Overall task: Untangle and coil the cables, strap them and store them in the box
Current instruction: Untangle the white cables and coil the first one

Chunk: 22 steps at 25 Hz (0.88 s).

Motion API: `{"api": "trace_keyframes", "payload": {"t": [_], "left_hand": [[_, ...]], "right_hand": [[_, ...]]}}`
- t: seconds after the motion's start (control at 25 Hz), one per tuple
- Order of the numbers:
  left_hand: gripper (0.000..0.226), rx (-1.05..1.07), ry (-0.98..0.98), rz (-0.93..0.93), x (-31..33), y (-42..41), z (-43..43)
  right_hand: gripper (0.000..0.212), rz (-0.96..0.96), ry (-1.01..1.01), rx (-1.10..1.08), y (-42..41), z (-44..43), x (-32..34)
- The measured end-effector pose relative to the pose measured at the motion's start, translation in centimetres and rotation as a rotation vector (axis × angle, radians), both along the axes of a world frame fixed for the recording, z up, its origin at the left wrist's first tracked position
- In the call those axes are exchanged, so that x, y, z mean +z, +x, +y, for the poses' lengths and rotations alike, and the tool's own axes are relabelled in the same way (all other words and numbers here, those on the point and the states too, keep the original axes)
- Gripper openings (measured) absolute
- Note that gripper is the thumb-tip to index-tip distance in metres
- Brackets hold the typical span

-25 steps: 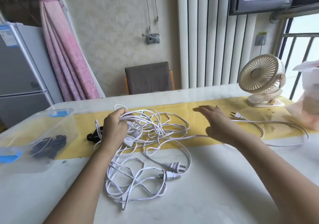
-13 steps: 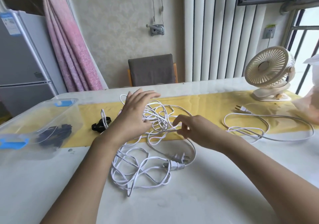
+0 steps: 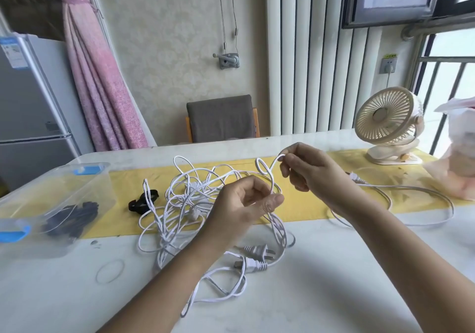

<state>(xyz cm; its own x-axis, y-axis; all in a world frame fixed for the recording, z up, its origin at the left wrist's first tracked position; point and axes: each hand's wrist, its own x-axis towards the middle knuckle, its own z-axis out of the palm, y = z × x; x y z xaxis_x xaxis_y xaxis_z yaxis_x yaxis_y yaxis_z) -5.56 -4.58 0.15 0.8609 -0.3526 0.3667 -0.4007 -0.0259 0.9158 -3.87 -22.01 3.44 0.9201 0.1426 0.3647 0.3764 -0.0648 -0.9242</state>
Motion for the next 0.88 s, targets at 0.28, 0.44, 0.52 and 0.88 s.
{"api": "trace_keyframes", "payload": {"t": [0.28,0.44,0.52,0.88], "left_hand": [[0.032,0.102,-0.134,-0.058,1.4,0.1,0.4],[0.038,-0.279,-0.09,0.235,1.1,0.0,0.6],[0.035,-0.447,-0.108,0.378,1.3,-0.3,0.9],[0.029,-0.887,-0.25,0.662,1.4,0.3,2.0]], "right_hand": [[0.014,0.173,-0.056,0.348,-0.7,-0.2,-0.4],[0.041,0.157,0.115,0.557,-0.7,0.5,-0.6],[0.035,0.098,0.101,0.646,-0.7,0.7,-0.6],[0.011,-0.026,-0.039,0.554,-0.6,-0.1,-0.3]]}}
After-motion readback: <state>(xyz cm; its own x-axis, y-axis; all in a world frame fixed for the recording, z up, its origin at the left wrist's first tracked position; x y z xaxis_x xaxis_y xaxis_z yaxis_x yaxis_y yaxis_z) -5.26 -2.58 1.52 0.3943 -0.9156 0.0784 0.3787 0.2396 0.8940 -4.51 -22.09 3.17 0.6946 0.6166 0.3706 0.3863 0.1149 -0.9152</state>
